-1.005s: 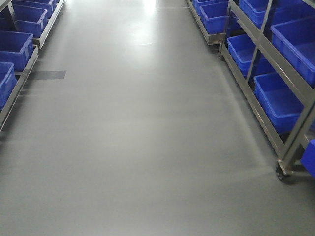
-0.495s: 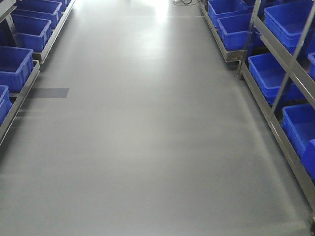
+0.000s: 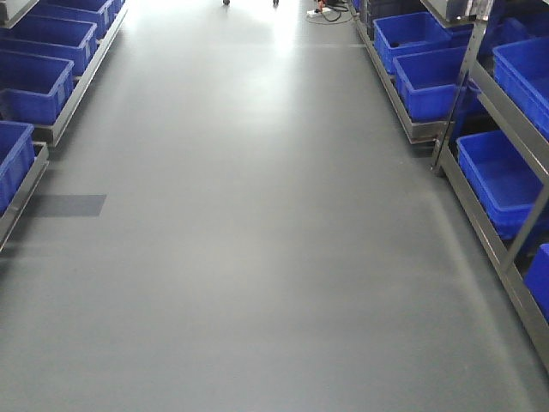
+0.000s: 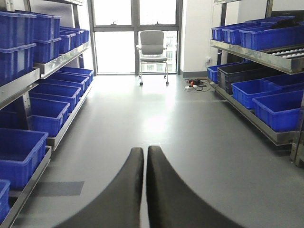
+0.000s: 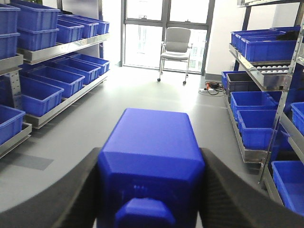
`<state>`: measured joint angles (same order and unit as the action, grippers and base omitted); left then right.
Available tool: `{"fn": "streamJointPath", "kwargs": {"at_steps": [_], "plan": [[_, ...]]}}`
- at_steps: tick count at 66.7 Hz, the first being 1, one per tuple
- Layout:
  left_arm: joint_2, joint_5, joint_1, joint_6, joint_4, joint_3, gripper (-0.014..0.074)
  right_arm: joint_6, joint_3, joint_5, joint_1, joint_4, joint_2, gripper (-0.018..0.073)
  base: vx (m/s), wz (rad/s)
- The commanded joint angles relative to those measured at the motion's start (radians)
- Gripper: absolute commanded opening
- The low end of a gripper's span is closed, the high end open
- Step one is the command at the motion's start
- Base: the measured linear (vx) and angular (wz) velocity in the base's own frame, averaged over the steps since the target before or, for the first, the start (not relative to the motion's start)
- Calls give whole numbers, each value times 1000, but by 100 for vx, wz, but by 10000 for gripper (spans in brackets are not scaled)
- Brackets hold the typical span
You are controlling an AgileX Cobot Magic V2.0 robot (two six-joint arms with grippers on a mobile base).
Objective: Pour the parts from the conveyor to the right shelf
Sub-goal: 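Turn and drive down the aisle between the blue-bin shelves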
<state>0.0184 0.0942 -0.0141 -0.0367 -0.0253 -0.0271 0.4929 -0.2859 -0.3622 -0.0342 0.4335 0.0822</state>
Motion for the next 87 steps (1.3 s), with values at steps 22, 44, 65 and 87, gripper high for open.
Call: {"fn": "streamJointPath", "kwargs": {"at_steps": [22,44,65,87], "plan": [[5,-72,-2,-7,6,26,-6,6,-25,76,7,6,14,-8,61,-1],[5,-72,-2,-7,6,26,-6,6,-25,76,7,6,14,-8,62,7],[5,-72,-2,-7,6,26,-6,6,-25,76,7,6,14,-8,60,12],[5,-72,-2,-7,6,26,-6,6,-25,77,7,6,14,-8,53,15]]}}
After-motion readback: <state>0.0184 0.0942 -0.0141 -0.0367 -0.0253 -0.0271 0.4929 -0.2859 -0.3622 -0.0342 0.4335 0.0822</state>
